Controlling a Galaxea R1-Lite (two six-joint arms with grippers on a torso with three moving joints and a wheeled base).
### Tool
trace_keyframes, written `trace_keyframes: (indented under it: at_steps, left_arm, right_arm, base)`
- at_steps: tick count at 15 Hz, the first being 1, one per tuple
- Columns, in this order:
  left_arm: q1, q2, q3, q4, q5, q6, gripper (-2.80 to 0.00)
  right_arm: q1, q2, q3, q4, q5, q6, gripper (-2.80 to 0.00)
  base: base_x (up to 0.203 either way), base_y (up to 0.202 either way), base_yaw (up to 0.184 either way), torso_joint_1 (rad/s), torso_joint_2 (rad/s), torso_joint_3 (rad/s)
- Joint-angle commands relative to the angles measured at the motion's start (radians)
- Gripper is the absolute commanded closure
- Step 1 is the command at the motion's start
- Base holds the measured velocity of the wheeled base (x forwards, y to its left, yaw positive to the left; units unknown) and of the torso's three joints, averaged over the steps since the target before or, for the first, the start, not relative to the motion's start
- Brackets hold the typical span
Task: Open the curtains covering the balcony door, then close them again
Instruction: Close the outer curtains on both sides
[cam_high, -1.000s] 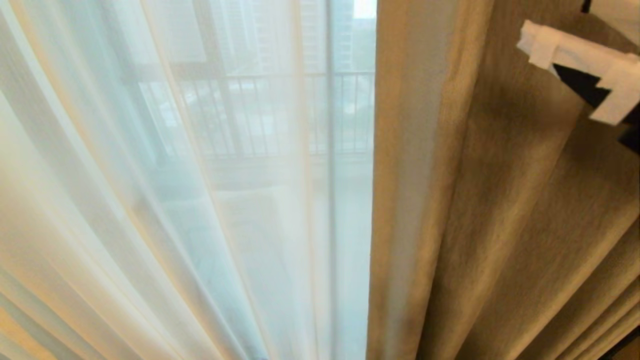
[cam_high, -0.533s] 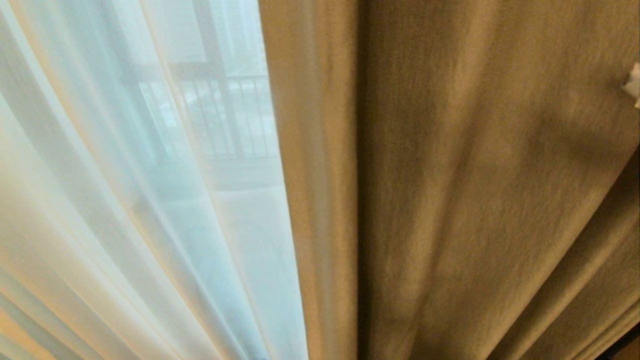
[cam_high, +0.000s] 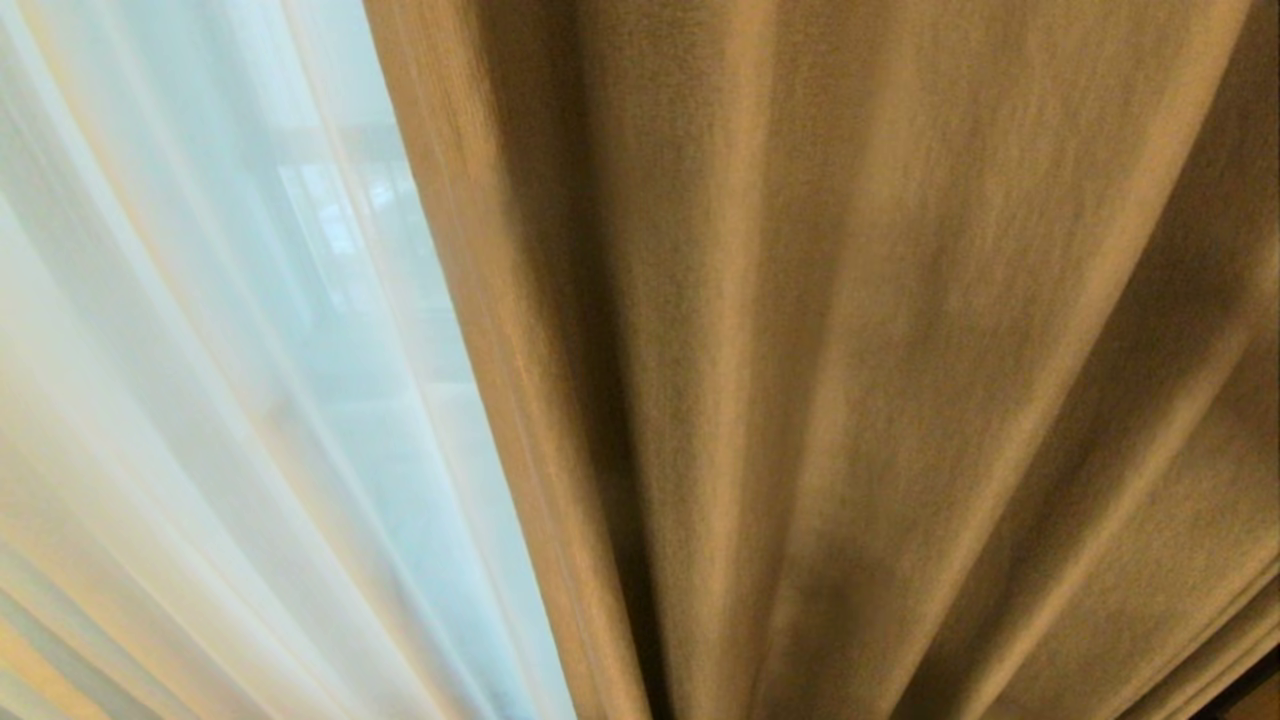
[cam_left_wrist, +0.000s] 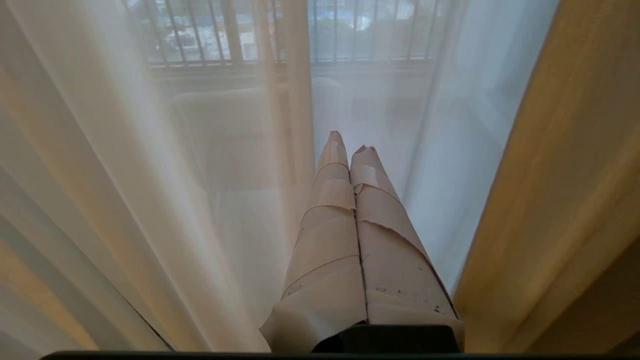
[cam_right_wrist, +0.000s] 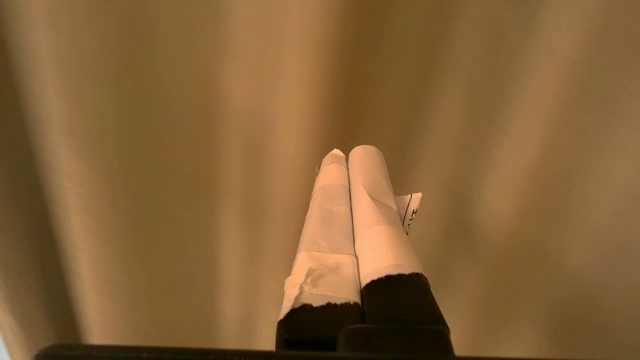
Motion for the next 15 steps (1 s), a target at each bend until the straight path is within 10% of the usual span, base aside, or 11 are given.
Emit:
trace_keyframes:
  at_steps: [1,4,15]
  left_arm:
    - [0.000,0.000,0.000,-0.001,0.000,-0.001,0.00]
    - [0.000,0.000,0.000,-0.001,0.000,-0.001,0.00]
    - [0.000,0.000,0.000,-0.001,0.000,-0.001,0.00]
  right_arm:
    - [-0.121,-0.042,0.048,0.029,0.008,0.015,0.00]
    - [-0.293,-0.092,0.117,0.084,0.050,0.061,0.00]
    - [-0.305,-0.403,0.454,0.242,0.083,0.076,0.00]
  base:
    - [0.000,0.000,0.000,0.000,0.00,0.000]
    - [0.000,0.000,0.000,0.000,0.00,0.000]
    - [0.000,0.000,0.000,0.000,0.00,0.000]
